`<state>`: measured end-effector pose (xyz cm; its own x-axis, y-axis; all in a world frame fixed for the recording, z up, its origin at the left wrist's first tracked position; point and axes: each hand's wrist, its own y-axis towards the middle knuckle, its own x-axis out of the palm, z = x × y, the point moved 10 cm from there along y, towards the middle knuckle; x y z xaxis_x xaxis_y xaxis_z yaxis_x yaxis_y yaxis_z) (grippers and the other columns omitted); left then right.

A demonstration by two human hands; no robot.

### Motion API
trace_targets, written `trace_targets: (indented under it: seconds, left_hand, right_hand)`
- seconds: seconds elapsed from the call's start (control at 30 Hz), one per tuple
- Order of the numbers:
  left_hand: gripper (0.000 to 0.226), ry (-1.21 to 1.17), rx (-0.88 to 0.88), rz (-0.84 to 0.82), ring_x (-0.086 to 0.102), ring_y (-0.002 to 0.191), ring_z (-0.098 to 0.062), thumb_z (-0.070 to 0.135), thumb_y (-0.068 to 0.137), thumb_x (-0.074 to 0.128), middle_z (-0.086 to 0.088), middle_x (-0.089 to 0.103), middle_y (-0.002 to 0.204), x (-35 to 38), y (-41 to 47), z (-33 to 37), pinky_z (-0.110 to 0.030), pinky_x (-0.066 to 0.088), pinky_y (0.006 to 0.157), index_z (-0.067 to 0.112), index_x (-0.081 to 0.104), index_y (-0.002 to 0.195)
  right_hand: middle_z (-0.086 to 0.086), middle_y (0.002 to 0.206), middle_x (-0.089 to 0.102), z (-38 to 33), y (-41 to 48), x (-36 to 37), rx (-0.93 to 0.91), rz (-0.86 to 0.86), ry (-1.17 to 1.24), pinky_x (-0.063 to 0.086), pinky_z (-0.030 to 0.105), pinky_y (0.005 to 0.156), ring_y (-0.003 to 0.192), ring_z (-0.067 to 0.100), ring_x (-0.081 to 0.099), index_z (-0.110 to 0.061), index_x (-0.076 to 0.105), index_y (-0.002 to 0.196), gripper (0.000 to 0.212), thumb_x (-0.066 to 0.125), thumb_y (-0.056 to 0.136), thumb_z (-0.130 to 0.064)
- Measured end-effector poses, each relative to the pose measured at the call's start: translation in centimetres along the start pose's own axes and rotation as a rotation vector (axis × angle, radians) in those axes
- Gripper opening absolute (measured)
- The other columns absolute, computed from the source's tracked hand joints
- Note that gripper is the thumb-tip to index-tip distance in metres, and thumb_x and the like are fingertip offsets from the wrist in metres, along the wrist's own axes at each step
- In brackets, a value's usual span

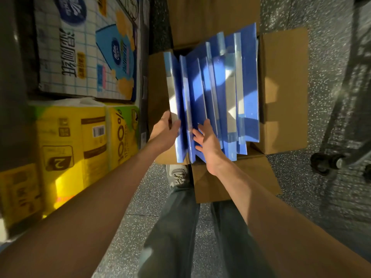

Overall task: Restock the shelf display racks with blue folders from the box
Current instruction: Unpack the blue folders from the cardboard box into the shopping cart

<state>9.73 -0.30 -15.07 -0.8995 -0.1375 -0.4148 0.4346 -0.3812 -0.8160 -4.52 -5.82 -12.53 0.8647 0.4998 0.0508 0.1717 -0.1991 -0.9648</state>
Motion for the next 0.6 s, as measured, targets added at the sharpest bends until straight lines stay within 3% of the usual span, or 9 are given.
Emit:
trace_targets:
  seconds: [0.07, 0.13, 0.27, 0.43, 0.6]
  left_hand:
    - [0.036, -0.030, -0.004, -0.009, 0.059, 0.081, -0.009, 0.043, 0.105, 0.043, 0.007, 0.060, 0.095, 0.3, 0.0, 0.4, -0.027, 0.047, 0.064, 0.024, 0.044, 0.136]
    - [0.042, -0.107, -0.033, -0.003, 0.063, 0.086, -0.012, 0.047, 0.105, 0.042, 0.013, 0.057, 0.091, 0.4, -0.1, 0.6, -0.031, 0.051, 0.073, 0.023, 0.044, 0.140]
    - [0.047, -0.124, -0.069, 0.044, 0.067, 0.091, -0.021, 0.057, 0.096, 0.055, -0.003, 0.067, 0.106, 0.7, 0.5, 0.7, -0.032, 0.051, 0.069, 0.018, 0.051, 0.122]
    - [0.077, 0.043, -0.111, 0.104, 0.064, 0.109, -0.031, 0.056, 0.093, 0.061, -0.009, 0.059, 0.128, 0.8, 2.0, 1.8, -0.036, 0.049, 0.073, 0.012, 0.032, 0.149]
    - [0.062, 0.085, -0.112, 0.135, 0.062, 0.114, -0.032, 0.037, 0.100, 0.057, -0.014, 0.055, 0.134, 0.7, 2.3, 2.1, -0.038, 0.054, 0.081, 0.007, 0.032, 0.149]
  right_hand:
    - [0.002, 0.148, 0.051, 0.1, 0.0, 0.6, 0.014, -0.003, 0.026, 0.022, 0.044, 0.122, 0.139, 0.019, 0.043, -0.017, 0.034, 0.153, 0.061, 0.023, 0.105, -0.054]
    - [0.003, 0.147, 0.052, 0.2, 0.1, 0.9, 0.022, 0.003, 0.043, 0.024, 0.043, 0.121, 0.138, 0.019, 0.045, -0.017, 0.035, 0.153, 0.062, 0.022, 0.105, -0.054]
    - [0.008, 0.143, 0.056, 0.8, 0.9, 0.4, 0.024, 0.022, 0.106, 0.032, 0.035, 0.109, 0.133, 0.022, 0.051, -0.015, 0.038, 0.151, 0.064, 0.019, 0.105, -0.055]
    - [0.006, 0.147, 0.053, 1.5, 1.3, 0.0, 0.025, -0.026, 0.133, 0.030, 0.041, 0.117, 0.137, 0.024, 0.047, -0.017, 0.042, 0.149, 0.067, 0.017, 0.104, -0.059]
    - [0.011, 0.143, 0.056, 1.3, 0.5, -0.6, 0.011, -0.012, 0.082, 0.038, 0.042, 0.111, 0.134, 0.026, 0.050, -0.014, 0.049, 0.144, 0.068, 0.013, 0.105, -0.057]
